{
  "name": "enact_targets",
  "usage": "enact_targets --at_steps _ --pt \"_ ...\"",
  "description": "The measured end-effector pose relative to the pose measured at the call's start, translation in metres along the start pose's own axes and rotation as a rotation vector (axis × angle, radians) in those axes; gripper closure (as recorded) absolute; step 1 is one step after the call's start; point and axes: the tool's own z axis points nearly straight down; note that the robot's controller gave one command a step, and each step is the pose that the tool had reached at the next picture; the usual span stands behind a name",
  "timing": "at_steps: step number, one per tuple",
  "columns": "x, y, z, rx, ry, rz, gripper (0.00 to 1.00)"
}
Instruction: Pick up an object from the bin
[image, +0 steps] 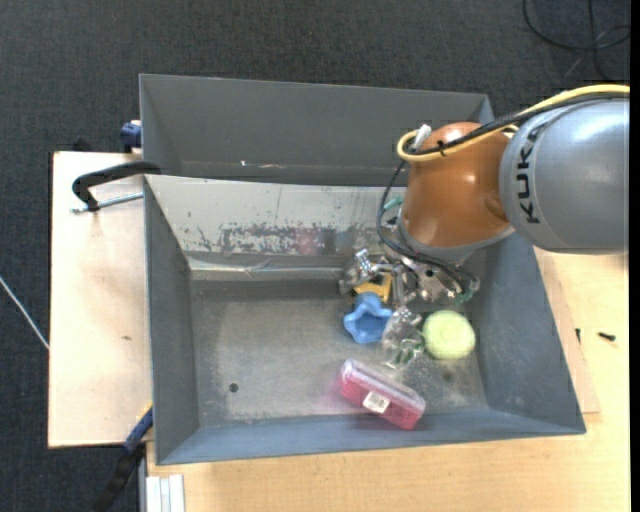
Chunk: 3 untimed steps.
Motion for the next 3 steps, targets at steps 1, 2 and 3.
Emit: enact_targets --at_steps 1,2,3 --pt "-0.0375 0.0670 0.0121 0.000 -0.014 0.557 1.00" --pt "-0.0374 0.0670 0.0123 -0.001 -0.014 0.557 1.00" --pt "-0.0328 0.0731 0.0128 0.003 -0.021 0.548 1.00"
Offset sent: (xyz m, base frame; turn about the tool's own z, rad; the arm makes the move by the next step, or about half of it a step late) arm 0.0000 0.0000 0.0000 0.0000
